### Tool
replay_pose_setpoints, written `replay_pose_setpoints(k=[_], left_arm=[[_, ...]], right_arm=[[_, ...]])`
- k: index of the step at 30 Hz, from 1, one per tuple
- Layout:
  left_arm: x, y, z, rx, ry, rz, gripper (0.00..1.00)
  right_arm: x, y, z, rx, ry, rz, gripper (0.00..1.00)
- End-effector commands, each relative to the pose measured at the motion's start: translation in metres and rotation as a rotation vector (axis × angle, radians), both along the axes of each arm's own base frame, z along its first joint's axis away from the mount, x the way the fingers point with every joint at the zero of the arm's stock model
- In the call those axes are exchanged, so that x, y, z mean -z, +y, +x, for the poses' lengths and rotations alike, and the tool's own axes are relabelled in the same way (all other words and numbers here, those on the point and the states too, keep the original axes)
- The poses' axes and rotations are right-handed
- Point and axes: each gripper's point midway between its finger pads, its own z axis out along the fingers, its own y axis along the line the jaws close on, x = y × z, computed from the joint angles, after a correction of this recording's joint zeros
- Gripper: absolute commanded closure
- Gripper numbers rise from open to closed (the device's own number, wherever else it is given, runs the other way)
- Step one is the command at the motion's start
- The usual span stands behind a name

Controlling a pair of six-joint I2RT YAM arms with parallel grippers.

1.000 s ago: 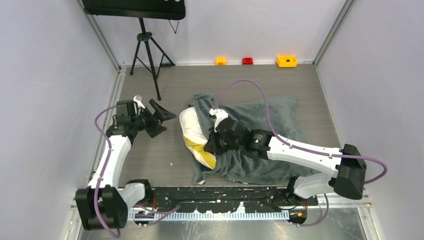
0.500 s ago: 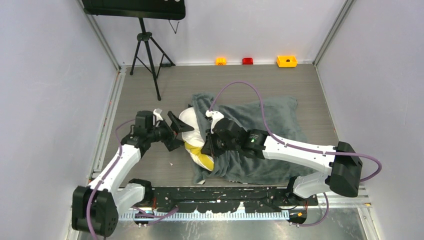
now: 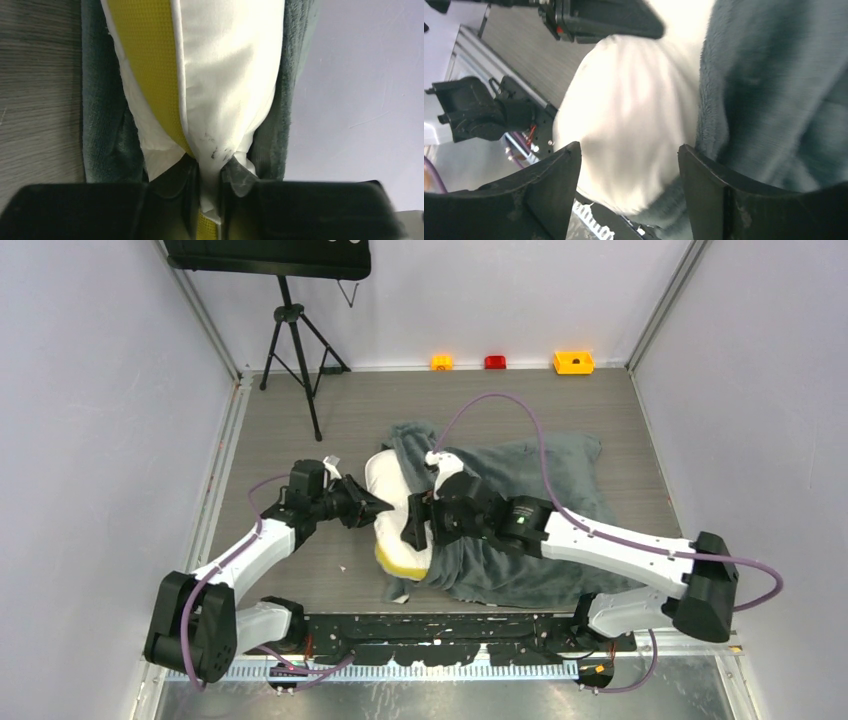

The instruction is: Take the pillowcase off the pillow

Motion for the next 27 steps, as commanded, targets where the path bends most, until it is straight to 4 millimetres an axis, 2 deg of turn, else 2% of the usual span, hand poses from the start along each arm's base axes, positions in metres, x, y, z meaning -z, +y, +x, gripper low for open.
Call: replay_pose_setpoints(k=[1,3,5,7,12,13,14,15,16,18,19,21,23,27], left_arm=[[-0.004,0.0,0.008,0.014,-0.098,0.028,0.91],[0.001,0.002,0.006,0.015,-0.086,0.052,0.99],[0.003,0.005,0.005,0.019,-0.088,0.072,1.0],[0.004,0.007,0.003,0.022,-0.093,0.095,1.0],[-0.003,0.011,0.001,0.04,-0.129,0.128,0.98],[-0.005,0.012,0.0,0.043,-0.134,0.136,0.94],[-0.005,0.013,-0.001,0.047,-0.132,0.145,0.84],[-0.005,0.013,-0.002,0.048,-0.132,0.15,0.66],[-0.005,0.014,-0.003,0.049,-0.129,0.153,0.56],[-0.004,0.013,-0.006,0.064,-0.125,0.153,0.3],[-0.002,0.014,-0.008,0.071,-0.119,0.159,0.23],[0.006,0.018,-0.015,0.083,-0.089,0.191,0.13],[0.017,0.022,-0.022,0.091,-0.053,0.221,0.1],[0.033,0.021,-0.031,0.087,-0.022,0.189,0.07]], right_arm=[[-0.058,-0.038,0.033,0.212,-0.145,0.033,0.22],[-0.064,-0.056,0.043,0.296,-0.16,0.01,0.21],[-0.065,-0.074,0.056,0.387,-0.17,-0.02,0.19],[-0.06,-0.083,0.066,0.432,-0.148,-0.045,0.18],[-0.029,-0.064,0.076,0.383,-0.037,-0.125,0.17],[-0.023,-0.057,0.076,0.365,-0.018,-0.132,0.17],[-0.015,-0.05,0.077,0.35,0.0,-0.139,0.17],[-0.01,-0.045,0.078,0.342,0.014,-0.137,0.17],[-0.004,-0.04,0.079,0.337,0.028,-0.138,0.17],[0.009,-0.036,0.08,0.34,0.05,-0.149,0.17],[0.015,-0.035,0.082,0.348,0.058,-0.157,0.17],[0.025,-0.037,0.084,0.367,0.075,-0.17,0.2],[0.034,-0.039,0.084,0.378,0.089,-0.181,0.23],[0.043,-0.046,0.083,0.4,0.098,-0.179,0.44]])
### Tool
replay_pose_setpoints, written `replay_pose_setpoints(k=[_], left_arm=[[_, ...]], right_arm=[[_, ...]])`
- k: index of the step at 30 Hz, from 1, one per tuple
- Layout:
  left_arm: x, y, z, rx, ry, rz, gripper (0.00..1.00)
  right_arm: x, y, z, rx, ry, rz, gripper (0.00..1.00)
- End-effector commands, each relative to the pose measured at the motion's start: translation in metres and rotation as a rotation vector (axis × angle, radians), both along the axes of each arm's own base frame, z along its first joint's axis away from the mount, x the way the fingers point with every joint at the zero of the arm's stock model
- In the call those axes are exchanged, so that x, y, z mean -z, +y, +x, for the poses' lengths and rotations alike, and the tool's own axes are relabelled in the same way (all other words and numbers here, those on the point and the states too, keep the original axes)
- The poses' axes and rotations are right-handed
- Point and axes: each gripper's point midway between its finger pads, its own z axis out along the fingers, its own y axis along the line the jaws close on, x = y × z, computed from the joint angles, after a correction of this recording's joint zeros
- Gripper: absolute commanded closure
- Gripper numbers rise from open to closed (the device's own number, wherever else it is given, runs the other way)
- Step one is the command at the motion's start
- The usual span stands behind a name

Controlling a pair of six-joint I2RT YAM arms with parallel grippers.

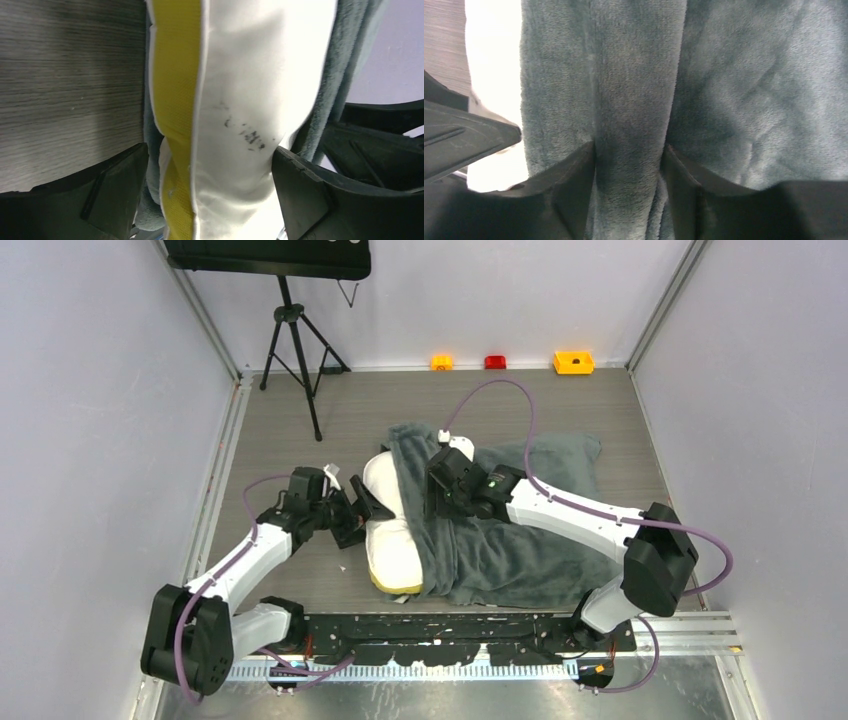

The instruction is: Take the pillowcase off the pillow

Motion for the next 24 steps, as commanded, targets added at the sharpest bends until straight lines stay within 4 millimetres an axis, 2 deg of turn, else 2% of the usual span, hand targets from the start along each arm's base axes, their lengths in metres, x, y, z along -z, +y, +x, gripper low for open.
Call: replay_pose_setpoints(k=[1,4,6,9,11,14,17,18,21,23,24], left_arm=[[0.014,-0.004,-0.013,0.02,0.015,-0.043,0.02],[0.001,-0.024,-0.006,0.065,-0.048,-0.188,0.0],[-0.006,-0.033,-0.002,0.095,-0.064,-0.213,0.0],[-0.012,-0.043,0.004,0.123,-0.078,-0.219,0.03],[-0.018,-0.047,0.008,0.131,-0.091,-0.242,0.19],[-0.027,-0.046,0.016,0.131,-0.13,-0.233,0.59],[-0.04,-0.028,0.029,0.098,-0.164,-0.178,0.95],[-0.044,-0.018,0.032,0.082,-0.16,-0.161,1.0],[-0.064,0.016,0.048,0.025,-0.17,-0.16,1.0],[-0.083,0.045,0.06,-0.029,-0.192,-0.184,1.0],[-0.086,0.065,0.065,-0.084,-0.183,-0.187,1.0]], right_arm=[[-0.004,0.0,0.006,0.049,-0.021,0.061,0.53],[-0.003,-0.002,0.004,0.048,-0.018,0.075,0.67],[-0.003,-0.001,0.002,0.038,-0.013,0.076,0.73],[-0.003,0.0,0.002,0.032,-0.011,0.08,0.88],[-0.005,-0.004,0.003,0.041,-0.02,0.076,0.92],[-0.008,-0.019,0.007,0.086,-0.043,0.056,0.92],[-0.008,-0.049,0.012,0.15,-0.053,-0.014,0.93],[-0.009,-0.063,0.014,0.179,-0.059,-0.049,0.96],[-0.011,-0.108,0.023,0.29,-0.076,-0.135,1.0],[-0.016,-0.134,0.027,0.359,-0.074,-0.124,1.0],[-0.016,-0.151,0.031,0.41,-0.062,-0.108,1.0]])
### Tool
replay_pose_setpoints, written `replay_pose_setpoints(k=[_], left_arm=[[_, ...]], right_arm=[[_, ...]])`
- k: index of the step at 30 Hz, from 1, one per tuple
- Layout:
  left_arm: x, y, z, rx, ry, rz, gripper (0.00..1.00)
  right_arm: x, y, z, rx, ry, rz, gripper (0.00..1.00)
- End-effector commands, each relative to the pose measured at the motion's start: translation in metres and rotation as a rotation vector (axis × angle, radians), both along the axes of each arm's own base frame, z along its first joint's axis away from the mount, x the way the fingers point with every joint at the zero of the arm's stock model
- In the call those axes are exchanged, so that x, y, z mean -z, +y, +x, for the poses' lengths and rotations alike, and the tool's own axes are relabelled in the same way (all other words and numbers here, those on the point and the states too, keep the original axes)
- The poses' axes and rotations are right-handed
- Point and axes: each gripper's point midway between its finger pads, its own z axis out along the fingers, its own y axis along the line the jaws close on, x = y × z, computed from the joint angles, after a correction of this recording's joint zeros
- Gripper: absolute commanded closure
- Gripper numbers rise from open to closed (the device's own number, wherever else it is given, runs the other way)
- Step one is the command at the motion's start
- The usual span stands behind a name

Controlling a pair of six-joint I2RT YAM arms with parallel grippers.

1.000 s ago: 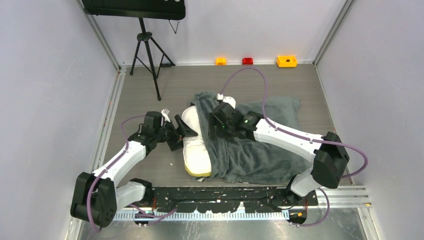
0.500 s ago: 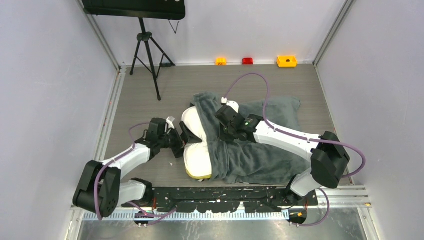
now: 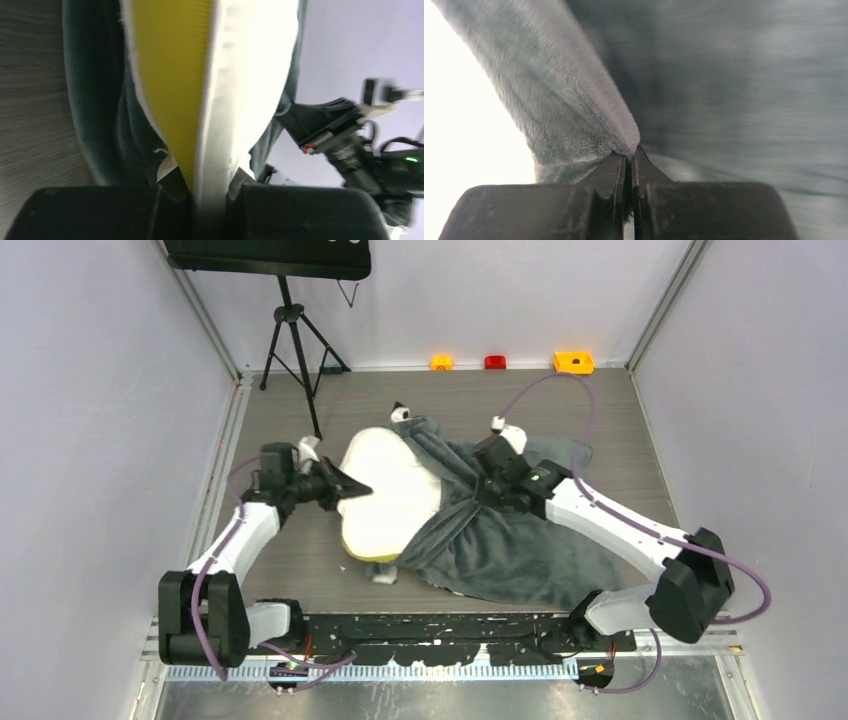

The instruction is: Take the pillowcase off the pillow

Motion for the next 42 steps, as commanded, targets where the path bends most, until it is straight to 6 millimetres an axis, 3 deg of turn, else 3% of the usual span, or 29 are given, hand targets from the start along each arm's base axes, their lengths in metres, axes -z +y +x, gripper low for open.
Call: replay_pose_setpoints(k=[1,5,8,10,11,12,13,15,16,20,27,31,34,42], left_arm=[[-0.05,0.068,0.027,-0.127,-0.118,-0.01,1.0],[-0.063,0.109,0.035,-0.23,-0.116,-0.06,1.0],[-0.066,0.114,0.04,-0.257,-0.105,-0.109,1.0],[-0.069,0.113,0.041,-0.274,-0.121,-0.138,1.0],[-0.07,0.113,0.041,-0.281,-0.128,-0.143,1.0],[-0.072,0.112,0.039,-0.285,-0.139,-0.137,1.0],[-0.073,0.112,0.037,-0.285,-0.148,-0.128,1.0],[-0.075,0.109,0.033,-0.283,-0.159,-0.112,1.0],[-0.076,0.107,0.031,-0.28,-0.163,-0.105,1.0],[-0.085,0.098,0.027,-0.263,-0.174,-0.102,1.0],[-0.123,0.1,0.033,-0.284,-0.23,-0.091,1.0],[-0.127,0.103,0.038,-0.323,-0.232,-0.08,1.0],[-0.124,0.102,0.039,-0.337,-0.231,-0.083,1.0],[-0.101,0.101,0.039,-0.342,-0.197,-0.068,1.0]], right_arm=[[-0.012,-0.083,0.011,0.217,-0.018,-0.044,1.0],[-0.017,-0.137,0.022,0.392,-0.014,0.021,1.0],[-0.021,-0.163,0.027,0.468,-0.011,0.053,1.0],[-0.026,-0.155,0.029,0.401,-0.009,0.089,0.99],[-0.03,-0.14,0.029,0.325,0.003,0.141,0.95],[-0.034,-0.124,0.028,0.244,0.016,0.197,0.87],[-0.039,-0.108,0.026,0.158,0.029,0.251,0.61],[-0.052,-0.074,0.016,-0.024,0.037,0.37,0.19],[-0.059,-0.065,0.012,-0.077,0.019,0.384,0.14],[-0.08,-0.034,-0.012,-0.246,-0.046,0.291,0.13],[-0.067,0.001,-0.07,-0.382,0.014,0.188,0.12],[-0.053,0.028,-0.113,-0.426,0.045,0.148,0.12],[-0.034,0.028,-0.123,-0.317,0.036,0.121,0.11],[-0.001,0.011,-0.111,-0.134,-0.021,0.071,0.1]])
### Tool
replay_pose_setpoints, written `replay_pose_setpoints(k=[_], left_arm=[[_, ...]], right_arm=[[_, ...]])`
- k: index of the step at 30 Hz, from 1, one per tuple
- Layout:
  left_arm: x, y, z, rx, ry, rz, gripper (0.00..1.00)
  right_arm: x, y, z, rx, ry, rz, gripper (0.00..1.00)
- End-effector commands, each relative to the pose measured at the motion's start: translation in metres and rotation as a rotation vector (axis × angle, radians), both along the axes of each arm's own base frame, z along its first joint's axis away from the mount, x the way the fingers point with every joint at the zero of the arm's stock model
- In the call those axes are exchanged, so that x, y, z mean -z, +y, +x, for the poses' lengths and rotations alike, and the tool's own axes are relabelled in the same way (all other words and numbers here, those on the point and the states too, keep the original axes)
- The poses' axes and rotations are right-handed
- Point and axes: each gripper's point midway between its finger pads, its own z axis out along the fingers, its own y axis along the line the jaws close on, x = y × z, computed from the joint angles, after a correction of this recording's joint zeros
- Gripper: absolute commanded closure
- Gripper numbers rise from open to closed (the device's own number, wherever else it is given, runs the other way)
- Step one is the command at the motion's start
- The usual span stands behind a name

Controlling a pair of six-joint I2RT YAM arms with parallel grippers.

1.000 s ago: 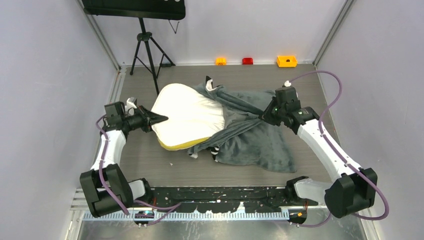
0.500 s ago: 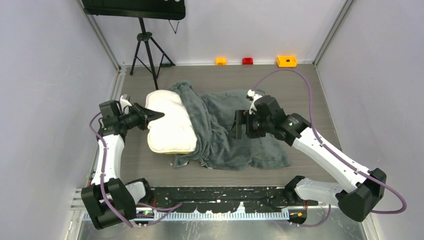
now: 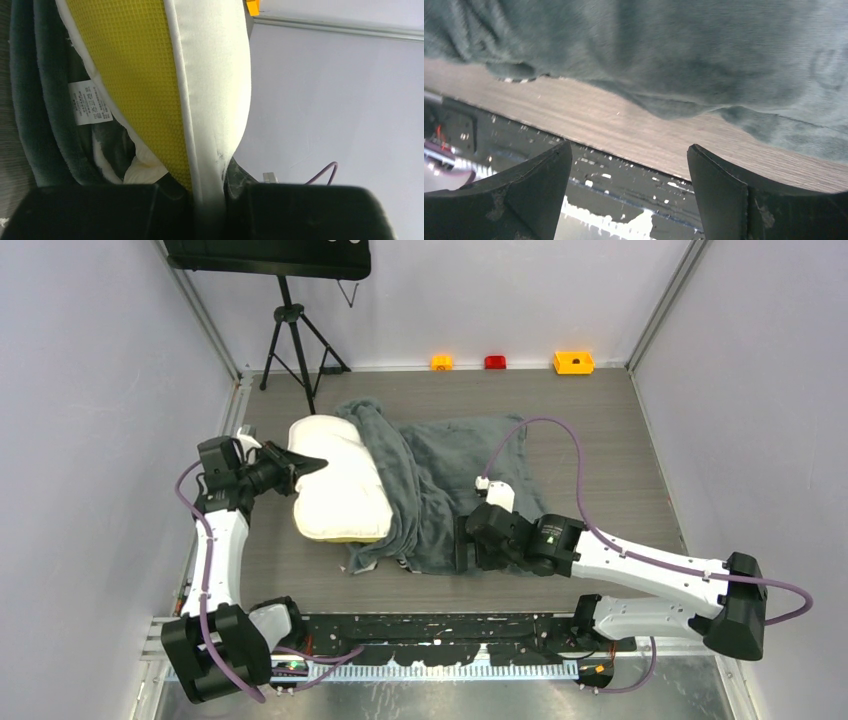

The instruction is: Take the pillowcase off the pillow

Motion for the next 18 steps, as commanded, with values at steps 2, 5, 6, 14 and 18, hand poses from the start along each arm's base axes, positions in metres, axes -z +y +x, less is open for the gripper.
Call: replay_pose_setpoints(k=[2,5,6,14,18], left_arm=[[-0.01,0.003,0.009,-0.007,-0.095,0.031,1.0],[0.001,0.003,0.009,0.003,-0.076,0.023,1.0],[0.004,0.003,0.01,0.004,-0.072,0.021,1.0],[0.02,0.002,0.008,0.025,-0.05,0.038,1.0],[0.027,0.002,0.007,0.038,-0.029,0.038,1.0]], right_arm=[[0.005,-0.012,0.028,0.183,-0.118,-0.011,0.1],[0.018,-0.01,0.031,0.19,-0.118,-0.037,0.09],[0.022,-0.009,0.034,0.204,-0.119,-0.043,0.08],[0.057,0.004,0.047,0.249,-0.113,-0.118,0.08],[0.083,0.0,0.046,0.263,-0.074,-0.224,0.08]])
